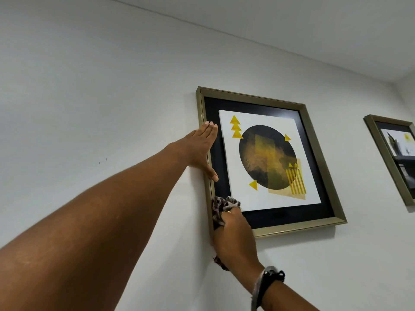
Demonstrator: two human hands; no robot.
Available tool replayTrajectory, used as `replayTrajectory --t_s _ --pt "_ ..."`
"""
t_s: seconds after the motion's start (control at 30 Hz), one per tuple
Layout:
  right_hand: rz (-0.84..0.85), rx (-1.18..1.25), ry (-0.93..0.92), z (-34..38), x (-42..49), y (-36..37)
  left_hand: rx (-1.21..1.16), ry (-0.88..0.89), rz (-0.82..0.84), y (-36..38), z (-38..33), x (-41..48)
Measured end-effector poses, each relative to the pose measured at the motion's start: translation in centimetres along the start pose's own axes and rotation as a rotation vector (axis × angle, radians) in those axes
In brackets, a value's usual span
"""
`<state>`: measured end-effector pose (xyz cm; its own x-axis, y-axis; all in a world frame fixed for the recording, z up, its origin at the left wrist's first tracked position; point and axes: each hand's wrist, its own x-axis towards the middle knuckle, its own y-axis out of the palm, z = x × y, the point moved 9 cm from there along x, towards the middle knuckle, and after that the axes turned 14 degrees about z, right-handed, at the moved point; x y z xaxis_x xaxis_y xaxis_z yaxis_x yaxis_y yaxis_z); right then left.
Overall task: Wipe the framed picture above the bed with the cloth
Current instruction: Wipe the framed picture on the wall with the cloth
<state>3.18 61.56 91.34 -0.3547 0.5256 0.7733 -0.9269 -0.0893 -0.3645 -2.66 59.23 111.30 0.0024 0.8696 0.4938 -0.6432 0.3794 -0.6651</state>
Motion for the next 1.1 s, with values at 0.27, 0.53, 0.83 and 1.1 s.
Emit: replayTrajectory --t_s 0.27,0.53,0.83,1.1 --pt "0.092 0.666 -0.087 -0.3 3.0 -3.3 0.001 0.02 -0.005 -0.2 -0.3 0.0" --pt "-0.185 0.261 -0.111 0.0 6.0 -7.1 -0.064 0.022 0.086 -0.9 0.4 -0.3" --pt "-0.351 -0.403 -0.268 3.4 3.3 -2.8 -0.096 0.024 0.038 -0.9 0.4 -0.2" --pt "-0.179 -0.356 -0.281 0.8 1.6 -1.0 -0.1 0.04 0.029 -0.9 0.5 -0.4"
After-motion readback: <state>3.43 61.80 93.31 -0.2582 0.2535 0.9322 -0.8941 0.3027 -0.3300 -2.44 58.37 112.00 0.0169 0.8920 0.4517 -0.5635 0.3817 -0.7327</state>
